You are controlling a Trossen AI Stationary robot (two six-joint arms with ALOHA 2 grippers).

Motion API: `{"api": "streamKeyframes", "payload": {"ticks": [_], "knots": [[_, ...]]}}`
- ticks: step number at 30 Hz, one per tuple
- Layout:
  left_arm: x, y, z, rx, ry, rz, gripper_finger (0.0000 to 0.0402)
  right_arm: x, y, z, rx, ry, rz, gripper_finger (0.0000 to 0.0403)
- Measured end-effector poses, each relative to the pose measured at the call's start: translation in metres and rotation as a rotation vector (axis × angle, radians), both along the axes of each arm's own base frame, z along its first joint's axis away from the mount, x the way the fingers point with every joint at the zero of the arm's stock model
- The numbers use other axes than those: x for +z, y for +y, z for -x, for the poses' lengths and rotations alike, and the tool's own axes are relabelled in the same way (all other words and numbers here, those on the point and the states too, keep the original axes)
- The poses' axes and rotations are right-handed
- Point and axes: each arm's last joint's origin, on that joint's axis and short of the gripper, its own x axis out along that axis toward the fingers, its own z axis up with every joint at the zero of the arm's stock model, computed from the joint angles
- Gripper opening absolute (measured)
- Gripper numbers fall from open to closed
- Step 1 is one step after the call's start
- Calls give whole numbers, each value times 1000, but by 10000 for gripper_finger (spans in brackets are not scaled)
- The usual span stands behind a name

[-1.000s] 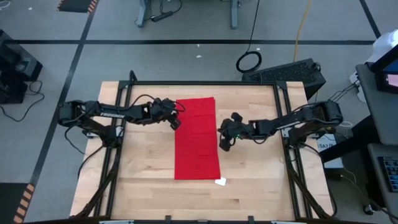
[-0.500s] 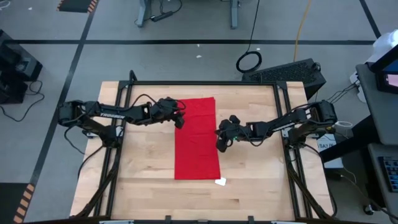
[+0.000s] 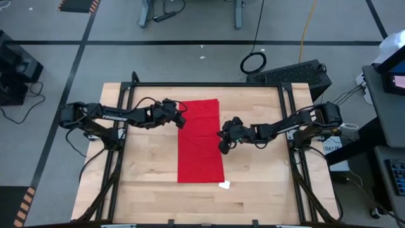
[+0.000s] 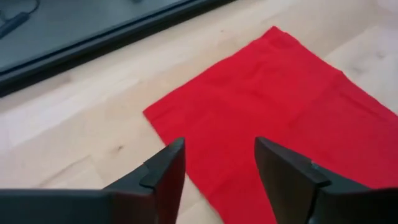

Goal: Roll napkin
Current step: Fold the red napkin

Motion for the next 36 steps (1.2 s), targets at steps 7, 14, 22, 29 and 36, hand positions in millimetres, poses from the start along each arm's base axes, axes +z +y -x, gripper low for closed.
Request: {"api": "streamKeyframes", "payload": {"ticks": [7, 14, 22, 29, 36], "knots": [[-3, -11, 0, 24, -4, 39, 292, -20, 0, -5, 1, 38, -5, 71], [-4, -18, 0, 56, 30, -31, 321, -22, -1, -7, -5, 23, 0, 151], [-22, -13, -3, 94, 108, -56, 317, -21, -5, -7, -67, 9, 3, 205], [-27, -11, -12, -34, 122, -56, 317, -16, -9, -9, -150, -58, 1, 226], [-26, 7, -11, -146, 87, 36, 317, -16, -24, -8, -227, -52, 44, 228]]}}
